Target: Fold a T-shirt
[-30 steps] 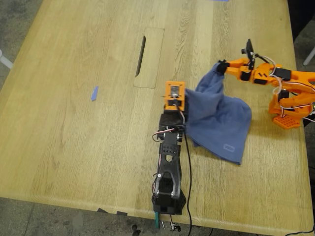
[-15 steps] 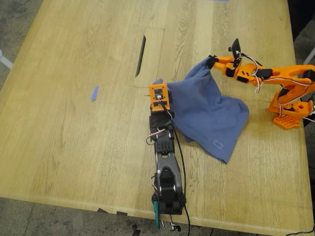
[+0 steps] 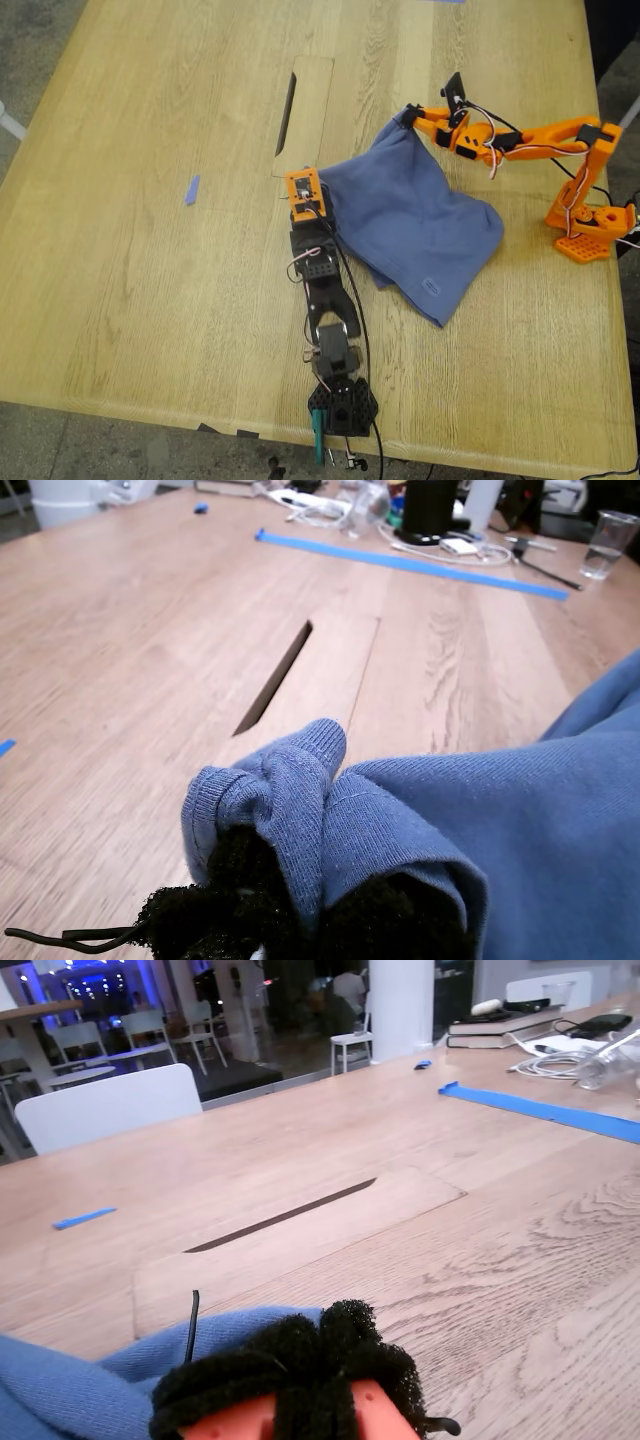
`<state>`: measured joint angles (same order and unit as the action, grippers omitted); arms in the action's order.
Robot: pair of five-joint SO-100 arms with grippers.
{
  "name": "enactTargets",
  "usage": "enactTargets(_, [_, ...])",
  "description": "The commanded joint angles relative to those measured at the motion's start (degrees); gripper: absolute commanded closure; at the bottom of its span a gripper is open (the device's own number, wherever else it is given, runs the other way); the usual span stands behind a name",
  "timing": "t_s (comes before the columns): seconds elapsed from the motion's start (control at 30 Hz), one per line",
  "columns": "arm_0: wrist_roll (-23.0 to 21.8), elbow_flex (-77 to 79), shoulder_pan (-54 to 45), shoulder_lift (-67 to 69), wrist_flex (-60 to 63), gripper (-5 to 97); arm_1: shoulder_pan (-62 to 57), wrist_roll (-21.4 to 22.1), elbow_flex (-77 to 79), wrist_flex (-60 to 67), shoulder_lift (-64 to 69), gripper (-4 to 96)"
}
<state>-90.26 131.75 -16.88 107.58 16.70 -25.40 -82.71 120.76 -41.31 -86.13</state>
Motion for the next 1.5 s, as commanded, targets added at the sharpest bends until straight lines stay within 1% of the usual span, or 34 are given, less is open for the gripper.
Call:
enactTargets(0.0, [0.9,-12.3,-5.3,-3.0,3.2,92,-3.7,0.3,-8.3,-1.1,3.3,91.3])
enactTargets(0.17, [1.0,-25.5,-8.4,-13.8,3.3,92,-7.0,0.3,-25.2,2.4,14.7,91.3])
enactTargets(0.33, [0.6,-34.8,-9.3,-20.2,2.8,92,-9.1,0.4,-43.9,8.8,24.8,91.3])
enactTargets(0.43, [0.5,-38.6,-9.2,-21.9,2.8,92,-9.5,0.5,-50.4,11.7,27.9,91.3])
enactTargets(0.5, [0.5,-39.9,-8.9,-21.6,1.9,92,-9.4,0.5,-51.9,13.0,27.9,91.3])
enactTargets(0.73, [0.4,-39.6,-6.0,-13.8,-8.3,92,-8.9,0.1,-51.6,18.7,22.3,91.3])
enactTargets(0.83, [0.7,-37.9,-4.7,-10.1,-14.1,92,-9.2,0.1,-49.0,21.7,19.2,91.3])
enactTargets(1.03, [-0.6,-35.1,-2.6,-3.7,-21.2,92,-9.8,0.2,-41.7,24.4,11.6,91.3])
enactTargets(1.23, [-0.8,-35.2,0.8,2.6,-31.2,92,-9.7,0.3,-34.7,34.7,1.1,91.3])
enactTargets(1.47, [-1.0,-33.9,4.6,12.7,-47.7,92,-8.2,0.3,-29.3,45.4,-9.8,91.3])
